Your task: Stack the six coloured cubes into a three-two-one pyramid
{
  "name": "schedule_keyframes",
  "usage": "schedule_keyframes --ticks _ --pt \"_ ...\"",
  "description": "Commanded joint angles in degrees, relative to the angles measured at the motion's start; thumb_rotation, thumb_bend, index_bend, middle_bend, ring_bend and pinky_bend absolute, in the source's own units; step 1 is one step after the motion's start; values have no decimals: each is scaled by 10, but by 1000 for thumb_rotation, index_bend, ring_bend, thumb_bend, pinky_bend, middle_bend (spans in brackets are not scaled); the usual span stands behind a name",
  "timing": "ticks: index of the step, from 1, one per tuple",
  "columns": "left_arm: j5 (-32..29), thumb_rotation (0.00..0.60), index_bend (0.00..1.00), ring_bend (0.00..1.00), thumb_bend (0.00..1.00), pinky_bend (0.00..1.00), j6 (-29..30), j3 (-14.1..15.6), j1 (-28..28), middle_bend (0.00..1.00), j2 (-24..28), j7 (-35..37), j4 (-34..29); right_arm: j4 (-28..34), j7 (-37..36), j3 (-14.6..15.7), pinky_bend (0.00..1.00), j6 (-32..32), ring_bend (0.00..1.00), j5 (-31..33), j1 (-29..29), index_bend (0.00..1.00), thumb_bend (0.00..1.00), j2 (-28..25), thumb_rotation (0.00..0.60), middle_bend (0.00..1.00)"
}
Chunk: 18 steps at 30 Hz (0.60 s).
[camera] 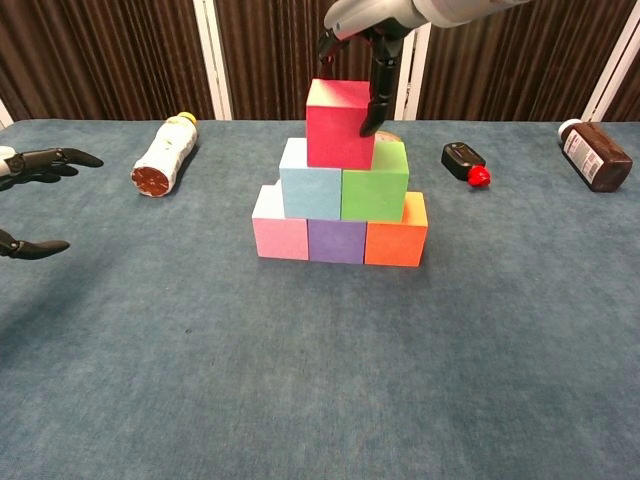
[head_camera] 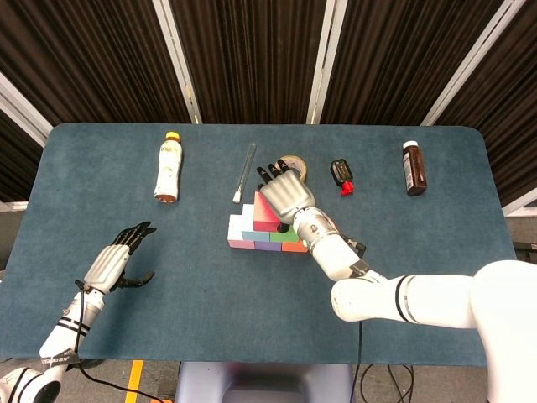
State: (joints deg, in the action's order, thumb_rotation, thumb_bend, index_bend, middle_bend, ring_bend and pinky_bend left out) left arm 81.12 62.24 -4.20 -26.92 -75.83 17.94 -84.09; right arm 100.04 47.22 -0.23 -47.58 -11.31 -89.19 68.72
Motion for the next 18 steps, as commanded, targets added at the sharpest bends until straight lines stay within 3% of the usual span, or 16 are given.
schedule_keyframes --ticks 1,14,18 --pt "0 600 100 0 308 3 1 0 0 0 0 0 0 1 0 0 0 0 0 1 0 339 299 0 522 104" --pt "2 600 91 0 308 3 0 -1 -1 0 -2 3 3 16 4 0 0 -14 0 -2 2 221 299 2 523 104" --pt "2 600 87 0 308 3 1 -1 -1 0 -2 4 4 25 2 -3 0 -22 0 0 4 139 299 -4 522 92"
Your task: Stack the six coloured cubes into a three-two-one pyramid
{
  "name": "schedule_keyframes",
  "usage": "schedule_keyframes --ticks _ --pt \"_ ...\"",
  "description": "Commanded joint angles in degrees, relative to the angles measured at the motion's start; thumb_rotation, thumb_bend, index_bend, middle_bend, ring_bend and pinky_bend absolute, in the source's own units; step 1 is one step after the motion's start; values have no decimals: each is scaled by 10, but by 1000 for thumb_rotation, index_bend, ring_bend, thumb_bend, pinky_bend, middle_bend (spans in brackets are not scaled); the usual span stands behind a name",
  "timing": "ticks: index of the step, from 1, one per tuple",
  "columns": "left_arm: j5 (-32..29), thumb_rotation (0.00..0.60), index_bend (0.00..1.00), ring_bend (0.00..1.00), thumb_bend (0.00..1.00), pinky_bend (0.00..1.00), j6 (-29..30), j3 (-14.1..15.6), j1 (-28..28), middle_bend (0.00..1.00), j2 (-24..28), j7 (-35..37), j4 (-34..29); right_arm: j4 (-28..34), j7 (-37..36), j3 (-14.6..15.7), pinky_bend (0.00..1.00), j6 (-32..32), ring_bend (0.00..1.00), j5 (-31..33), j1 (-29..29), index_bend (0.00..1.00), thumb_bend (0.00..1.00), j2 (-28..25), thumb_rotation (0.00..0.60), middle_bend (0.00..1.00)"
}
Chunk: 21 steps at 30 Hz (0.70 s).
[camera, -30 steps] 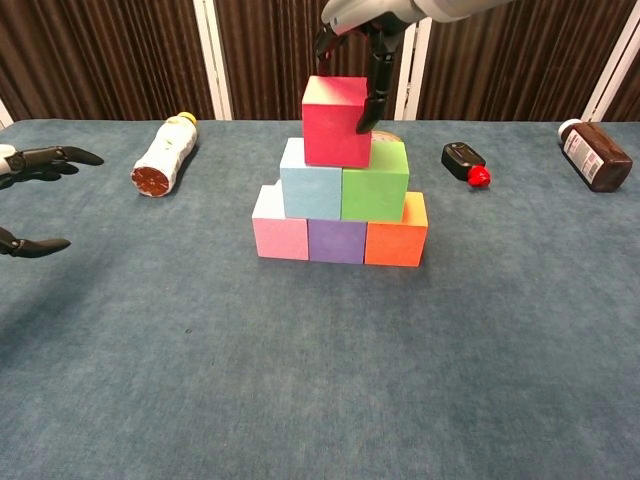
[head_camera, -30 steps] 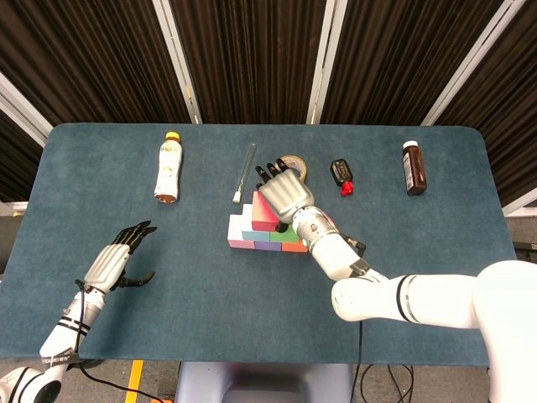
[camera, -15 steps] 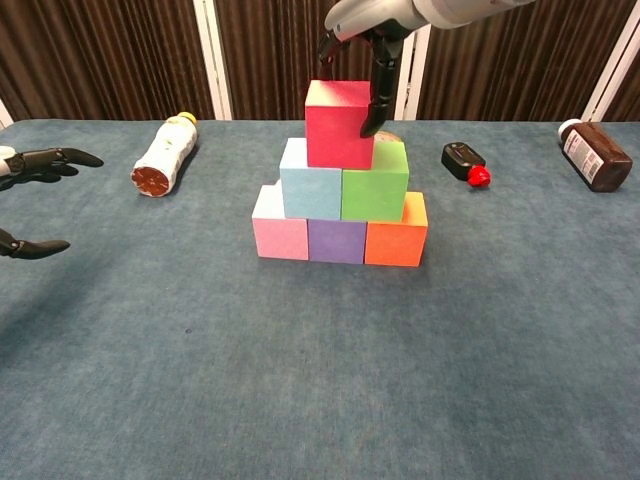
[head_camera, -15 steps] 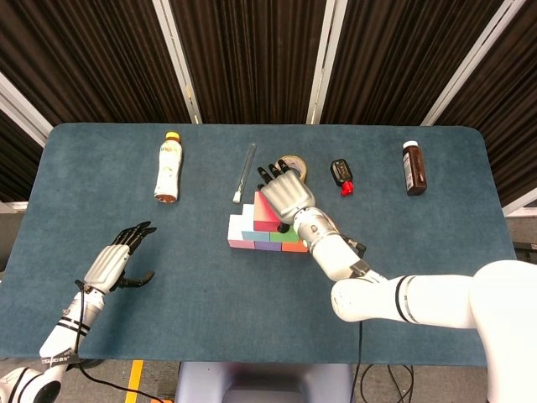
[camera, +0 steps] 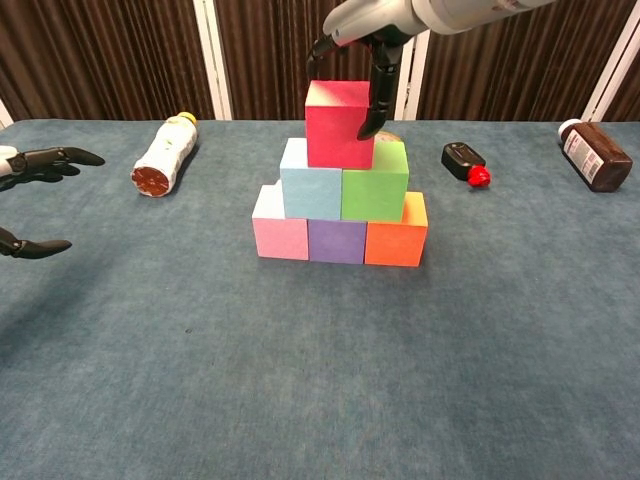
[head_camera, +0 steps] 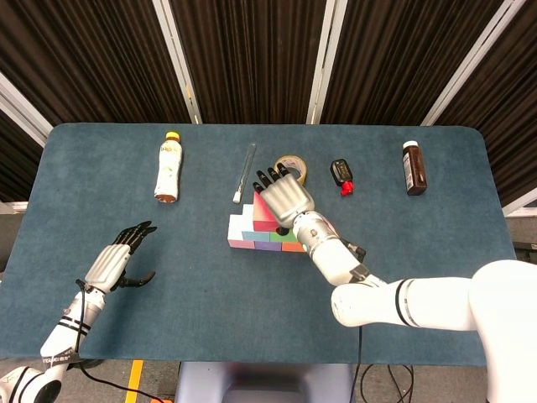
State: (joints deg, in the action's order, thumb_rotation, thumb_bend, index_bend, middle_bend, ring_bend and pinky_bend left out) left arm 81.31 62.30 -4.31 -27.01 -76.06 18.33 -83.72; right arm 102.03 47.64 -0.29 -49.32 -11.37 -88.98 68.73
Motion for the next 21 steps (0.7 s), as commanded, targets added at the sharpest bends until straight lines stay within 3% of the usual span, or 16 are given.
schedule_keyframes --ticks 1,5,10,12,13,15,18,21 --pt "0 600 84 0 308 2 1 0 0 0 2 -1 0 10 -6 -5 0 -7 0 0 4 99 294 -8 523 83" --pt "-4 600 78 0 307 2 8 -4 4 0 9 -4 1 45 -41 -21 0 -24 0 -17 26 3 254 -48 523 55" --pt "-9 600 78 0 308 3 20 -9 10 0 15 -9 2 75 -69 -26 0 -36 0 -45 53 0 250 -83 524 39" --pt "-15 600 79 0 307 3 39 -13 19 0 19 -24 7 103 -106 -30 0 -57 0 -79 88 0 250 -114 524 34" --pt "-20 600 82 0 307 3 65 -17 31 0 24 -52 18 126 -145 -22 3 -92 0 -112 134 0 250 -145 522 34" --pt "-20 600 87 0 308 3 101 -16 51 0 31 -76 14 162 -234 5 38 -159 0 -243 240 0 250 -183 523 34" --pt "-18 600 93 0 310 3 133 -14 71 0 40 -97 9 145 -341 33 147 -221 0 -386 350 20 250 -190 533 56" --pt "-10 600 96 0 314 5 164 -10 91 0 48 -103 -1 106 -416 64 169 -268 0 -483 436 57 250 -186 552 77"
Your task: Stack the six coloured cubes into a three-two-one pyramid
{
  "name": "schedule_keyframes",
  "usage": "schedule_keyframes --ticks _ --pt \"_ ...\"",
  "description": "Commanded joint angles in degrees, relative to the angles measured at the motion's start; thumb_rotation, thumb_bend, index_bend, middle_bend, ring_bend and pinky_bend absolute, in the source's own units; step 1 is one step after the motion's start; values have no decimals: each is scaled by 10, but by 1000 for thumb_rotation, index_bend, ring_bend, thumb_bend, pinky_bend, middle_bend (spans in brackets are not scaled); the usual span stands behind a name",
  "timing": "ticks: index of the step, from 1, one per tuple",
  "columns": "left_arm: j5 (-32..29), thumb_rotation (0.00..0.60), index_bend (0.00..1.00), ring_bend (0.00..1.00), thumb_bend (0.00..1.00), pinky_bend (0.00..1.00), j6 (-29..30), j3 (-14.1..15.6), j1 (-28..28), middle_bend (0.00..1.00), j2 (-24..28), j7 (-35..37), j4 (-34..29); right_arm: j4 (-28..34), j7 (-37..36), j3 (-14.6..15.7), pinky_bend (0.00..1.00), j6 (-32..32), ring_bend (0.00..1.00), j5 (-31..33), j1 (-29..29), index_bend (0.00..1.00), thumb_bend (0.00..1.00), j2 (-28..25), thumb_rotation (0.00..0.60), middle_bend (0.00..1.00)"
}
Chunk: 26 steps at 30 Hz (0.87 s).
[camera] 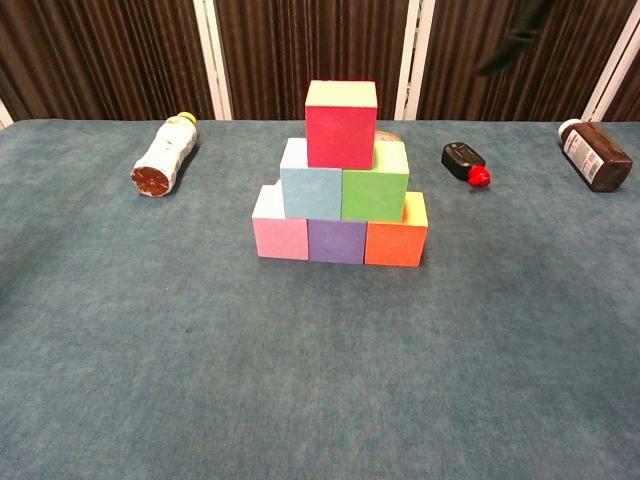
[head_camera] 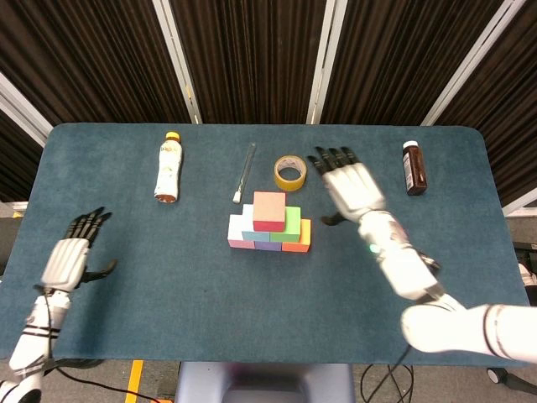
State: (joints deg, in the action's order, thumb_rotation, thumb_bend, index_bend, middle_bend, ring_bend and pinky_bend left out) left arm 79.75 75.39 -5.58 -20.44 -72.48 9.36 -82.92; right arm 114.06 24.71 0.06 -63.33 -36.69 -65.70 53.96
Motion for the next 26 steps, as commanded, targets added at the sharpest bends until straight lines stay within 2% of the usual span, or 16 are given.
schedule_keyframes --ticks 1,6,11,15,20,26 --pt "9 600 98 0 314 6 43 5 32 0 15 -14 -13 -29 -206 69 169 -142 0 -254 226 66 250 -35 557 79" --pt "37 600 101 0 313 14 110 16 70 15 18 -32 -32 -127 -303 95 162 -223 0 -350 343 86 250 8 566 82" --pt "66 600 101 0 313 16 159 36 104 19 18 -62 -49 -234 -354 111 24 -302 0 -425 434 26 250 65 568 52" --pt "84 600 101 0 314 16 180 55 128 19 16 -79 -60 -295 -391 113 0 -356 0 -459 500 0 250 105 566 13" --pt "90 600 97 0 314 16 186 65 145 16 13 -89 -70 -342 -426 107 0 -394 0 -476 558 0 250 137 566 5" --pt "92 600 94 0 314 16 182 63 152 16 4 -104 -78 -357 -457 102 0 -379 0 -477 596 0 250 143 565 2"
